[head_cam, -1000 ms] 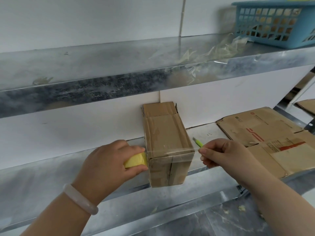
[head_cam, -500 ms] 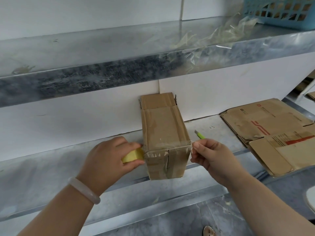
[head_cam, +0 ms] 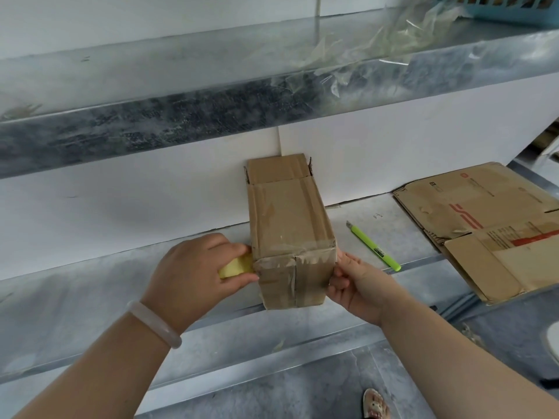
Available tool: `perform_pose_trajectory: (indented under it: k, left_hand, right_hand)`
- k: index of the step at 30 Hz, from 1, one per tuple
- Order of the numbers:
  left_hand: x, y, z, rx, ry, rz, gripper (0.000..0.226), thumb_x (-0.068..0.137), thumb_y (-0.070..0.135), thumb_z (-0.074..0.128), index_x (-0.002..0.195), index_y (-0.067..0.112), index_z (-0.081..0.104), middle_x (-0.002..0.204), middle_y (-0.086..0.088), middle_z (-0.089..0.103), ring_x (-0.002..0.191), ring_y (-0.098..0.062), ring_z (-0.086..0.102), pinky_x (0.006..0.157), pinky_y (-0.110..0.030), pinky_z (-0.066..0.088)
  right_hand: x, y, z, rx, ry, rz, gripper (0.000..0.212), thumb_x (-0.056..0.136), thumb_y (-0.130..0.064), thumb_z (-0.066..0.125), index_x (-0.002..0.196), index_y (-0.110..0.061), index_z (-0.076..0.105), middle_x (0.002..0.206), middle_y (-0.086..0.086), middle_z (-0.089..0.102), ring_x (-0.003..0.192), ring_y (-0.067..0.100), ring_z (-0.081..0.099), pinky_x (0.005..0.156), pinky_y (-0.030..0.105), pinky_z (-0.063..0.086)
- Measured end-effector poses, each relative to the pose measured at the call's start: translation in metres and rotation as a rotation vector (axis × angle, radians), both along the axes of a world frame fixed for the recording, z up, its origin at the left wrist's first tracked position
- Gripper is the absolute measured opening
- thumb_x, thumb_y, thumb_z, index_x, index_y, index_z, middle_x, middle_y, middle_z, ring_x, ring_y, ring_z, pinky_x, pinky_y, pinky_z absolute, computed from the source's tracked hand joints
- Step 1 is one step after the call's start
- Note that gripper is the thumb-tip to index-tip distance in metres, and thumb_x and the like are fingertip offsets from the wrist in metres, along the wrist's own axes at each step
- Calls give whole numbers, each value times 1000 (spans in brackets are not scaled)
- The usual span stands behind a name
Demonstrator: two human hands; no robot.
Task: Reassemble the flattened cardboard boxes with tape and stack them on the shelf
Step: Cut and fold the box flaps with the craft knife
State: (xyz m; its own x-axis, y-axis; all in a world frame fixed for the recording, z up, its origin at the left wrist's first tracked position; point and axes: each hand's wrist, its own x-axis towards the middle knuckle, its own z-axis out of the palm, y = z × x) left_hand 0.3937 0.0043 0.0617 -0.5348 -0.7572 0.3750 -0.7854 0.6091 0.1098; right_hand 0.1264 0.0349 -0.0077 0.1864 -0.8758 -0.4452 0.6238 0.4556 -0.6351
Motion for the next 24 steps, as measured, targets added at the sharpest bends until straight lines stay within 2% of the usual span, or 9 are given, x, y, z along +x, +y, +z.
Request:
perform_pose_trajectory:
  k: [2, 4, 5, 7, 9, 11, 13, 19, 24]
  left_hand:
    - [1, 0, 0, 15, -6, 6, 46, 77, 68, 46, 94, 32, 70, 77, 15, 58, 63, -8, 55, 53, -15, 31]
    - [3, 0, 0, 27, 1, 6, 46, 77, 68, 46, 96, 33, 70, 77, 15, 57, 63, -7, 55, 53, -15, 32]
    - [3, 0, 0, 28, 3, 3, 46, 77, 69, 47, 96, 33, 70, 77, 15, 57, 63, -7, 54, 53, -16, 34]
    - [3, 0, 0, 25, 13, -7, 46, 77, 68, 47, 95, 33, 70, 77, 15, 57, 62, -8, 55, 52, -20, 39]
    - [2, 0, 0, 19, 15, -11, 47, 77, 68, 47, 95, 32, 70, 77, 14, 58, 63, -9, 56, 53, -22, 40]
    - [3, 0, 0, 22, 19, -11, 47, 77, 69, 47, 96, 32, 71, 77, 14, 58, 64, -8, 56, 53, -21, 40]
    - [3, -1, -1, 32, 29, -9, 48, 77, 69, 47, 97, 33, 71, 78, 15, 58, 65, -8, 56, 54, -21, 39]
    - [6, -4, -4, 56, 60, -26, 50, 78, 69, 47, 102, 33, 71, 80, 14, 59, 67, -7, 55, 56, -20, 40]
    - [5, -5, -2, 51, 61, -14, 50, 77, 70, 46, 101, 34, 71, 78, 15, 58, 66, -5, 54, 55, -19, 39]
  right_hand:
    - [-3, 1, -4, 63, 137, -10, 34, 64, -24, 79, 84, -8, 57, 61, 4, 49, 46, 10, 42, 50, 25, 49]
    - [-8, 3, -5, -4, 454, -102, 41, 71, -21, 76, 108, -9, 63, 75, 7, 58, 57, 14, 52, 61, 28, 54]
    - [-10, 5, -3, -86, 624, -201, 39, 79, -20, 73, 117, -17, 63, 88, 6, 65, 67, 15, 59, 70, 29, 56]
    - [-13, 10, 7, -366, 893, -367, 33, 94, -28, 60, 127, -33, 61, 115, -4, 65, 98, 11, 64, 89, 30, 54]
    - [-11, 10, 18, -755, 1104, -358, 33, 98, -40, 49, 130, -37, 58, 134, -10, 56, 122, 10, 53, 104, 26, 43]
    - [-10, 4, 21, -1098, 1357, -227, 36, 99, -42, 45, 129, -29, 60, 142, -4, 52, 131, 18, 47, 109, 28, 37]
    - [-11, -4, 20, -1296, 1517, -164, 34, 100, -37, 48, 126, -21, 62, 139, 1, 56, 132, 23, 48, 109, 34, 39]
    - [-23, -17, 32, -1526, 1724, -98, 31, 98, -31, 57, 123, -18, 68, 133, 0, 61, 132, 25, 49, 106, 41, 44]
    - [-30, -13, 44, -1494, 2040, 74, 52, 93, -48, 57, 137, -20, 56, 143, -5, 53, 140, 22, 40, 109, 48, 40]
